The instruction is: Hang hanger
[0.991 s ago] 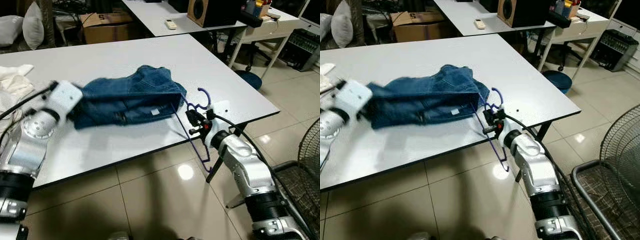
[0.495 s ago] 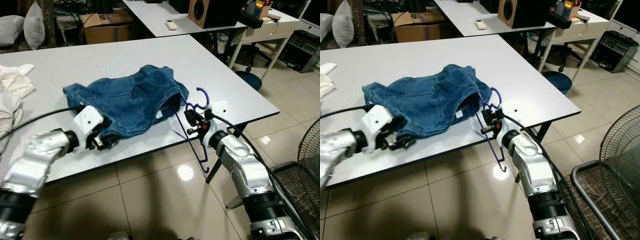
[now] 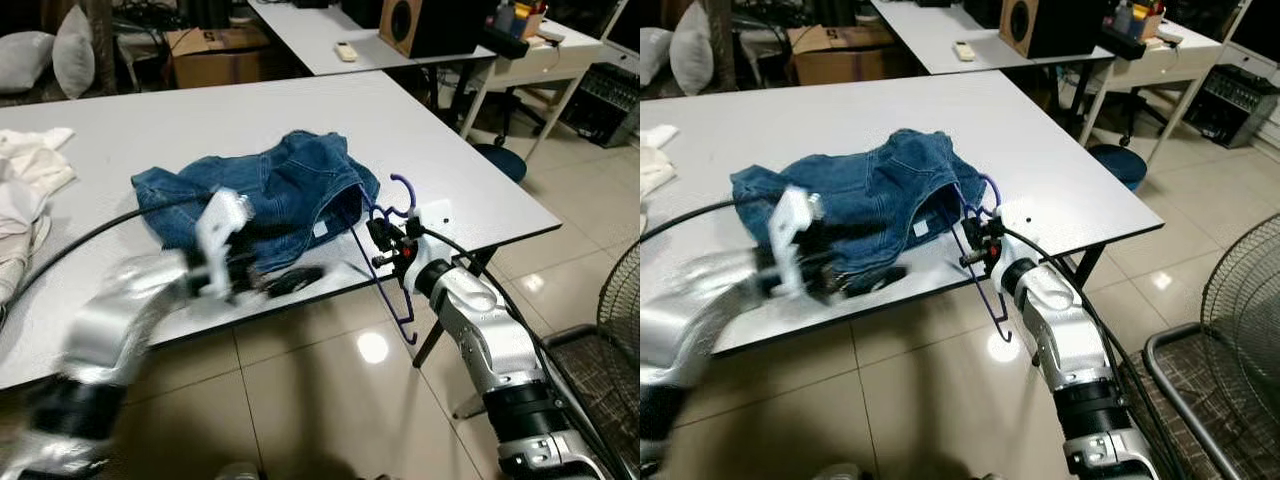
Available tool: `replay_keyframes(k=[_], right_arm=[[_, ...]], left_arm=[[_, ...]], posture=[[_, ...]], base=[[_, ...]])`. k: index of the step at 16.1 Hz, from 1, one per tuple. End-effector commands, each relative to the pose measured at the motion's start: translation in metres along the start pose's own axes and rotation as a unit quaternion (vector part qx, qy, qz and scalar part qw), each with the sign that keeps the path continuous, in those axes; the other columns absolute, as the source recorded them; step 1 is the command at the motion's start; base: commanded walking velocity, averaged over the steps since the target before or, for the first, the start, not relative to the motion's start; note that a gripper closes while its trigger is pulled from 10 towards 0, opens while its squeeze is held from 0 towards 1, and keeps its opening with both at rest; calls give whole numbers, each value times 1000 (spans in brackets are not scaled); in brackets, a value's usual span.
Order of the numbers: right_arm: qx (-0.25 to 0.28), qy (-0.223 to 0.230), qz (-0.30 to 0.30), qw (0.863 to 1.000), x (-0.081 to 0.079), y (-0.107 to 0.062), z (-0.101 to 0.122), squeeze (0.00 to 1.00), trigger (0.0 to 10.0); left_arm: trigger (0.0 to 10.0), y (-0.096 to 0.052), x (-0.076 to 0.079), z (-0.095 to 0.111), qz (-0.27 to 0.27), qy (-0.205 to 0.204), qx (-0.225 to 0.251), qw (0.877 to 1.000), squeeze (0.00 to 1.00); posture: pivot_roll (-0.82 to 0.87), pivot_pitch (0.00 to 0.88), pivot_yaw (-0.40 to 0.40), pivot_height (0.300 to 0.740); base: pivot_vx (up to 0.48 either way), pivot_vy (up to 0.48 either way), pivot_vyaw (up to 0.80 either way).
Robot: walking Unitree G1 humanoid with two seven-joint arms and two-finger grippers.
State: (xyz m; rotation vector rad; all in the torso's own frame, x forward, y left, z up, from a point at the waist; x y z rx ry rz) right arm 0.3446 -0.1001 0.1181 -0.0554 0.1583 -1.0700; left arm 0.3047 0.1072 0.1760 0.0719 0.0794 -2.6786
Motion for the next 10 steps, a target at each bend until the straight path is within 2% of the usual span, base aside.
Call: replay_keyframes(k=[1,3,4,5,6,8,10], right_arm=[[0,-3,-4,1000,3,1,4,0,10000],[3,-4,-7,1000,5,0,7,0,10000],[10,9,-11,1000,8,1,11,0,10000],[11,9,-11,1000,8,2,12,0,10000],[13,8,-10,1000,7,3,14,0,10000],[16,7,-10,1000,7,3,17,0,10000],[20,9,-10,1000,8,2,19,0,10000]], left_arm=[[10000,7,-12,2,38,-10,6,999,1000],[10000,15,-29,-4,102,4,-21,995,1000],[10000,26,-22,-23,77,72,-101,989,1000],[10000,35,-18,-36,66,101,-140,983,1000],[10000,43,-18,-42,76,107,-155,979,1000],[10000,47,-23,-50,93,149,-192,965,1000],[10000,55,-39,-48,170,175,-198,949,1000]], posture=[[78,0,-35,740],[78,0,-33,740],[77,0,-34,740],[72,0,-31,740],[68,0,-28,740],[63,0,-25,740],[56,0,-23,740]], base=[[0,0,0],[0,0,0],[0,0,0],[0,0,0],[0,0,0],[0,0,0],[0,0,0]])
Point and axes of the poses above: a point about 5 cm out from each wrist's last joint towards the gripper, its own y axis pointing out of the wrist towards the gripper, its own z axis along the axis of the wrist's last joint, x = y × z, the point moved 3 cm from there along y, pointing out of the wrist towards the gripper, and after that the axes turned 3 degrees about y, right-handed, at the moved point
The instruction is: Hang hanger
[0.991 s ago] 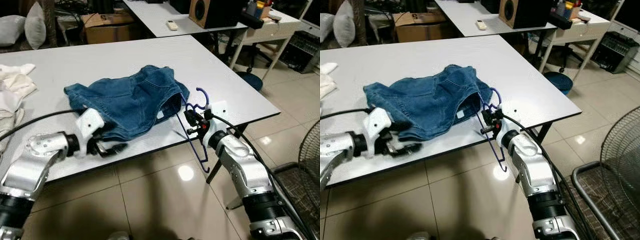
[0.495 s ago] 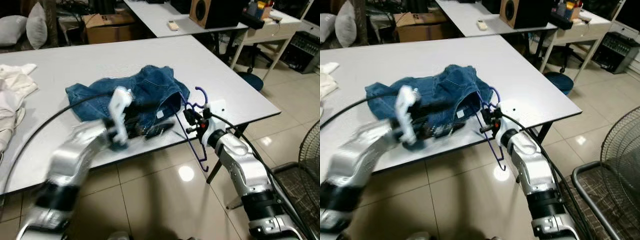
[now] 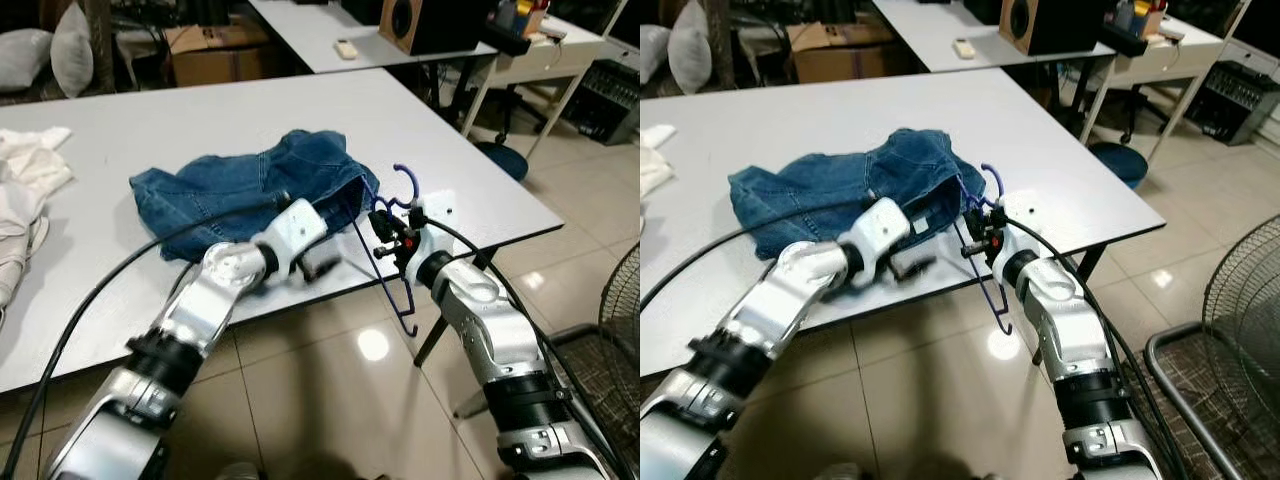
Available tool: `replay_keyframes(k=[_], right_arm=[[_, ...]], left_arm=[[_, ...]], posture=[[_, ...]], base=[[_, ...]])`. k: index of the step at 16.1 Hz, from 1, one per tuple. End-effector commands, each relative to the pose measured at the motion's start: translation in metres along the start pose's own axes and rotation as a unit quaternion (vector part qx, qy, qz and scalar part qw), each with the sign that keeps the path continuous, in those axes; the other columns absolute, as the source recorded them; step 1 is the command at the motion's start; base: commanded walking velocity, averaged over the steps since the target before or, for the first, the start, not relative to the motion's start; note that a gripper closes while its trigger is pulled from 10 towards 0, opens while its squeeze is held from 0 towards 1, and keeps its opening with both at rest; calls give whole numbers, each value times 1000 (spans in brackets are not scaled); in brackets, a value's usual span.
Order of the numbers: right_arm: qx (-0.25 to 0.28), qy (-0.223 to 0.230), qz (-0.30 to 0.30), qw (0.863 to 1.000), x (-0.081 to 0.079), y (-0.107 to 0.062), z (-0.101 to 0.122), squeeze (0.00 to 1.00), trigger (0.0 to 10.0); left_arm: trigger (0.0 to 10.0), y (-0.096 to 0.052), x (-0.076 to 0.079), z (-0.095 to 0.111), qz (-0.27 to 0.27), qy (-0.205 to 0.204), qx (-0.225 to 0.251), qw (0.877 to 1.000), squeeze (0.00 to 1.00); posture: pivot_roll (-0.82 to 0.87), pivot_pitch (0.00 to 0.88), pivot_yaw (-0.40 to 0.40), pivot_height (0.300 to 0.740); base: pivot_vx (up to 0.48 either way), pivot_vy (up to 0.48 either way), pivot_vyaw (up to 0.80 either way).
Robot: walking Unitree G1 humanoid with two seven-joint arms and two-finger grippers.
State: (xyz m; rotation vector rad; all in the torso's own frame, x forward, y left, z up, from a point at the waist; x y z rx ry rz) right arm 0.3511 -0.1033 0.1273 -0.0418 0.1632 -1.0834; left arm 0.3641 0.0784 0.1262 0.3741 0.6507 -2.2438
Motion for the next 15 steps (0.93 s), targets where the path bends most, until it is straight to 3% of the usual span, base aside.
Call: replay_keyframes(k=[1,5,6,8,9,11,13,15], right_arm=[[15,4,-4,1000,3,-2,9,0,10000],[20,6,-1,1000,1,-3,12,0,10000],[20,7,-1,1000,1,-3,13,0,10000],[20,7,-3,1000,2,-3,12,0,10000],[19,8,-3,1000,2,-4,12,0,10000],[16,8,-4,1000,3,-4,11,0,10000],[13,7,-2,1000,3,-4,9,0,10000],[12,6,0,1000,2,-3,9,0,10000]], left_arm=[[10000,4,-8,4,45,17,1,999,1000],[10000,9,-25,18,146,95,15,985,1000],[10000,9,-23,27,144,93,45,984,1000],[10000,7,3,44,55,65,116,990,1000],[10000,4,11,43,24,92,123,988,1000],[10000,-5,16,38,-6,97,130,987,1000],[10000,-16,10,26,-22,106,118,987,1000],[10000,-17,-13,18,46,102,91,990,1000]], posture=[[53,0,-23,740],[51,0,-23,740],[49,0,-21,740],[46,0,-17,740],[46,0,-17,740],[46,0,-17,740],[46,0,-17,740],[46,0,-17,740]], base=[[0,0,0],[0,0,0],[0,0,0],[0,0,0],[0,0,0],[0,0,0],[0,0,0],[0,0,0]])
Point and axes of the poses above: a point about 5 cm out from each wrist's last joint towards the gripper, its own y axis pointing out of the wrist towards the gripper, its own z axis along the axis of the wrist's last joint, x = y × z, the point moved 3 cm from there along y, pointing out of the wrist towards the gripper, and after that the axes turned 3 degrees about y, right-handed, at the moved point
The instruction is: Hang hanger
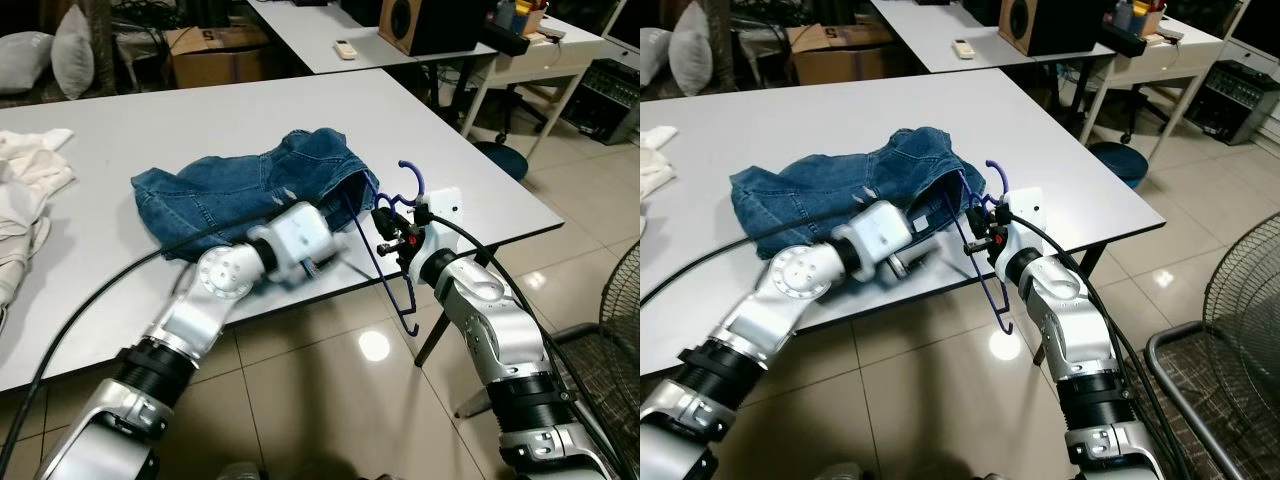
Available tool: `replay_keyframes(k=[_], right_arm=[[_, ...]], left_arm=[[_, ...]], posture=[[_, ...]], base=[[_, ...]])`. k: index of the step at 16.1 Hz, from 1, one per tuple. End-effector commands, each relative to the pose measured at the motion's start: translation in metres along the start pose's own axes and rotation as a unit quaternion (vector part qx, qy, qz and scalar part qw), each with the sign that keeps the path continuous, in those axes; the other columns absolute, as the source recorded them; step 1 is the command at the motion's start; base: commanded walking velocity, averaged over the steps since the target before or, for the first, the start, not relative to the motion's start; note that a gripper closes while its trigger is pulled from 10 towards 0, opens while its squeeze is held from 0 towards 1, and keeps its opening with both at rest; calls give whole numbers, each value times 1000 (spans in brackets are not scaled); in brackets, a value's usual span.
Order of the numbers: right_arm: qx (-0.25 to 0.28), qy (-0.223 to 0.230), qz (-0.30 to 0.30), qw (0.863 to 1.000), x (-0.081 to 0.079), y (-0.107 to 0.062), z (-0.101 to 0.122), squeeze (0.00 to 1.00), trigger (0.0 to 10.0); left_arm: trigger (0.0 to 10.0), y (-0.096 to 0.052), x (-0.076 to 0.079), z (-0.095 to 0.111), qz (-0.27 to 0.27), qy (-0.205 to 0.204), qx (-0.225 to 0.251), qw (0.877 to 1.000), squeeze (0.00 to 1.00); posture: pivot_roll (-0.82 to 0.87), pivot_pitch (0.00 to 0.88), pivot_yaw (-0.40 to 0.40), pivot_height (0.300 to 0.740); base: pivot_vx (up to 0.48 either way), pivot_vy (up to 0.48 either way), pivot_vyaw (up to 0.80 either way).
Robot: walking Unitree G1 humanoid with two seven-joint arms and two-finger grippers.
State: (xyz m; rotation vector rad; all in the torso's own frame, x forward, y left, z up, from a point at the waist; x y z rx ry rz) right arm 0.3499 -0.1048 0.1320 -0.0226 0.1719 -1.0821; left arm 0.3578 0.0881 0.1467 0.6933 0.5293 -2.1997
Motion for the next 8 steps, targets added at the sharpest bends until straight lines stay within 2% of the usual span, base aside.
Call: replay_keyframes(k=[1,2,4,5,6,7,8], right_arm=[[5,-2,1,1000,1,0,4,0,10000],[5,-3,5,1000,-1,1,5,0,10000],[6,-4,7,1000,-2,1,6,0,10000],[8,-3,7,1000,-2,1,7,0,10000],[9,-3,7,1000,-2,1,8,0,10000],[12,-2,5,1000,-2,0,9,0,10000],[17,2,4,1000,-2,0,11,0,10000]], left_arm=[[10000,4,-12,-3,40,0,-21,999,1000],[10000,7,-12,-11,55,3,-48,997,1000],[10000,16,-4,-20,63,-20,-71,995,1000],[10000,22,8,-25,46,-32,-85,995,592],[10000,24,14,-28,32,-36,-92,995,478],[10000,27,19,-32,34,-42,-104,993,0],[10000,28,17,-37,53,-40,-121,990,0]], posture=[[46,0,-17,740],[57,0,-38,740],[55,0,-39,740],[52,0,-38,740],[52,0,-38,740],[46,0,-31,740],[40,0,-24,740]], base=[[0,0,0],[0,0,0],[0,0,0],[0,0,0],[0,0,0],[0,0,0],[0,0,0]])
Point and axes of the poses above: a point about 5 cm out from each wrist's last joint towards the gripper, its own y axis pointing out of the wrist towards the gripper, its own z axis along the axis of the wrist's last joint, x = y × z, the point moved 3 cm from there along y, pointing out of the wrist towards the gripper, and after that the axes turned 3 degrees about y, right-handed, at the moved point
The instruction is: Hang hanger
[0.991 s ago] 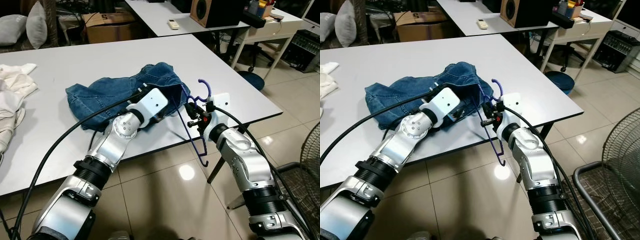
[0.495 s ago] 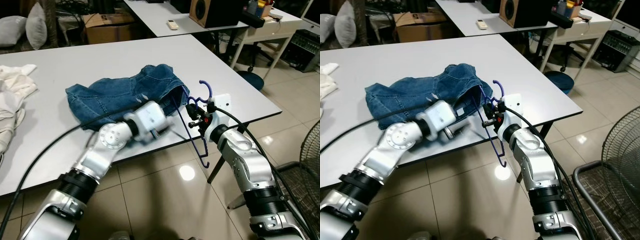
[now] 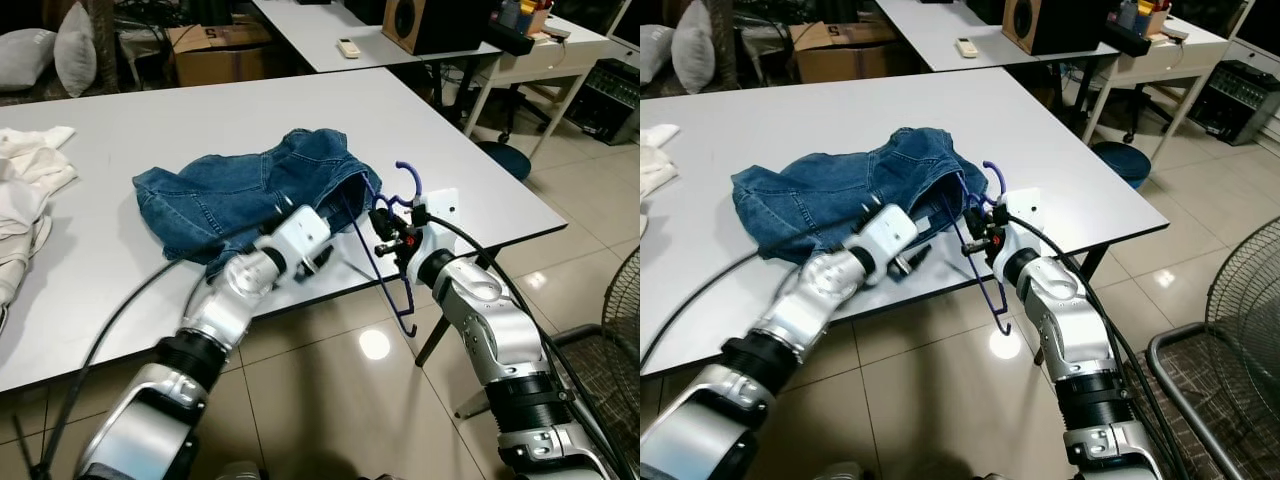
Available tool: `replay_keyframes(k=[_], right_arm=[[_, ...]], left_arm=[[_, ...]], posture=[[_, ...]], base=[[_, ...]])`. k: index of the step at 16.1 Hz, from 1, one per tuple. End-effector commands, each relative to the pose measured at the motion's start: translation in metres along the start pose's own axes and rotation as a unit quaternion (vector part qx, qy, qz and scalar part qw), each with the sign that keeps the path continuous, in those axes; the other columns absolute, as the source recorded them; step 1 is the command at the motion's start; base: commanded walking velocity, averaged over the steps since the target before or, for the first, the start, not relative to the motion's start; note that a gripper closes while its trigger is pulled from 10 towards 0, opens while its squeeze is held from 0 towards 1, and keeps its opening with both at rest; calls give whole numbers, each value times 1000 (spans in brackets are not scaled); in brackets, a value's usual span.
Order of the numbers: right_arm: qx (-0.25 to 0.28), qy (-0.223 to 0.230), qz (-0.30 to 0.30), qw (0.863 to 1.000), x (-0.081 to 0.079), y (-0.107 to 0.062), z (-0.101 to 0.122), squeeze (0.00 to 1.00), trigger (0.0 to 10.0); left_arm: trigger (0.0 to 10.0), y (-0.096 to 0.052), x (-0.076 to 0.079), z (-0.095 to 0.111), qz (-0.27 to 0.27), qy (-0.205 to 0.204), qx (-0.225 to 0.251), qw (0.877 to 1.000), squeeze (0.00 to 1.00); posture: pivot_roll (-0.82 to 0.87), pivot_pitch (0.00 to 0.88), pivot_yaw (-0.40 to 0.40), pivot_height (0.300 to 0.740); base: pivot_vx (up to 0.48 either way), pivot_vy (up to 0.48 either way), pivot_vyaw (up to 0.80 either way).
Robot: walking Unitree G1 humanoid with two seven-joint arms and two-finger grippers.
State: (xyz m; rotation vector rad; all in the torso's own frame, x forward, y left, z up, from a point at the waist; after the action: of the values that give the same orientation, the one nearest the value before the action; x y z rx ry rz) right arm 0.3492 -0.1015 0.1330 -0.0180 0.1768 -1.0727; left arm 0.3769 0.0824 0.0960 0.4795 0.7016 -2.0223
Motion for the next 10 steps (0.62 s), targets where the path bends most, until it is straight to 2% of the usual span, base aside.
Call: replay_keyframes(k=[1,4,7,10], right_arm=[[21,2,-1,1000,1,-1,12,0,10000],[43,19,-2,999,2,-4,19,0,10000],[60,27,3,998,2,-6,25,0,10000],[55,27,-4,998,6,-6,23,0,10000]], left_arm=[[10000,2,-13,1,34,24,-12,999,0],[10000,-3,-42,-10,122,46,-40,991,0],[10000,-5,-54,-9,146,66,-35,986,0],[10000,-6,-56,0,141,88,-16,986,0]], posture=[[40,0,-24,740],[37,0,-15,740],[40,0,-13,740],[45,0,-12,740]], base=[[0,0,0],[0,0,0],[0,0,0],[0,0,0]])
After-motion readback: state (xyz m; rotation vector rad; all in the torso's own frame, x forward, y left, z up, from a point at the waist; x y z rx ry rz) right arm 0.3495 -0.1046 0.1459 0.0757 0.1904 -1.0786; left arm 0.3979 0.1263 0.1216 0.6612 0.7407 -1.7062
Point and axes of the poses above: a point about 5 cm out from each wrist's last joint towards the gripper, its own y axis pointing out of the wrist towards the gripper, its own z axis along the axis of the wrist's last joint, x = y × z, the point moved 3 cm from there along y, pointing out of the wrist towards the gripper, and after that the axes turned 3 degrees about y, right-handed, at the moved point
